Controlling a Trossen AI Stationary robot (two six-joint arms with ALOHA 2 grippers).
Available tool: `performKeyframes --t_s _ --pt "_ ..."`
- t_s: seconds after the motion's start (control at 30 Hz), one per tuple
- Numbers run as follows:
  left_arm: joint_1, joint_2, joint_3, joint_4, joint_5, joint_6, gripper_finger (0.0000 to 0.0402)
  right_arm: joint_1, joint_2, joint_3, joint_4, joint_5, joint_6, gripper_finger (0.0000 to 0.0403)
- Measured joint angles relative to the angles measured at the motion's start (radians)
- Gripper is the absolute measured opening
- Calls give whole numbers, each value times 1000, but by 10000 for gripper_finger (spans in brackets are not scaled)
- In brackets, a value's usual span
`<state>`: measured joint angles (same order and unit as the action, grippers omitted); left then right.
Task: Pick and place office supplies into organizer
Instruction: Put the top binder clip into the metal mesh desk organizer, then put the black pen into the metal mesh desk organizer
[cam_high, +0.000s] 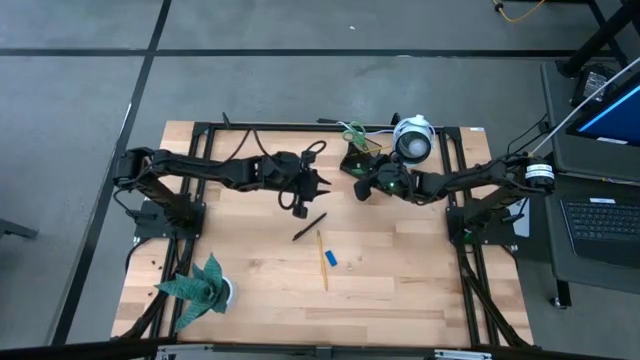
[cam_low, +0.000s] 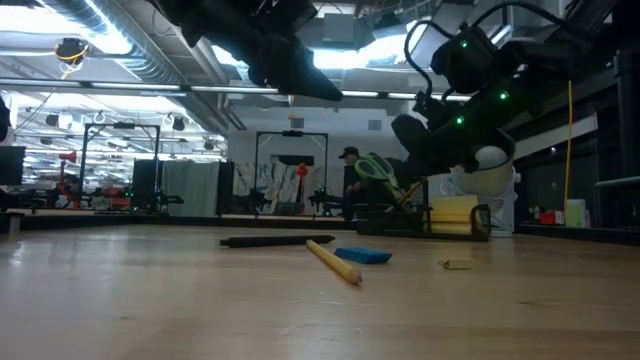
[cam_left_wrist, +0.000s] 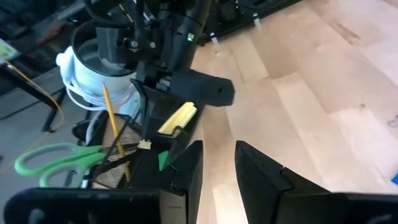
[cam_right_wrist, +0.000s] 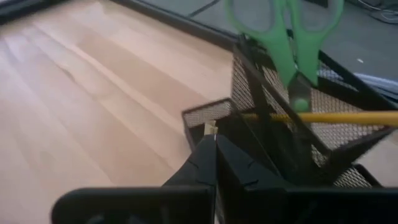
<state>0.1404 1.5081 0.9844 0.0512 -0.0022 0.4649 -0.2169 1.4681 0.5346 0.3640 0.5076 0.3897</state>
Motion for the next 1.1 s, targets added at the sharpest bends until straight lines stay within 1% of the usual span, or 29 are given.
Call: performKeyframes --t_s 0.33,0.5,0.87,1.0,1.07,1.1 --pt "-1 -1 0 -9 5 -11 88 -14 73 0 1 -1 -30 0" --pt "-1 -1 0 -10 6 -18 88 -28 86 0 6 -1 -33 2" --pt "-1 -1 0 -18 6 -37 88 -30 87 0 20 -2 -29 66" --pt "-1 -1 0 -25 6 -44 88 -30 87 0 55 -4 -30 81" --pt "-1 -1 0 -39 6 -44 88 -30 87 0 84 -31 -38 83" --pt "-1 -1 0 -53 6 -44 88 -30 87 0 105 -67 -58 83"
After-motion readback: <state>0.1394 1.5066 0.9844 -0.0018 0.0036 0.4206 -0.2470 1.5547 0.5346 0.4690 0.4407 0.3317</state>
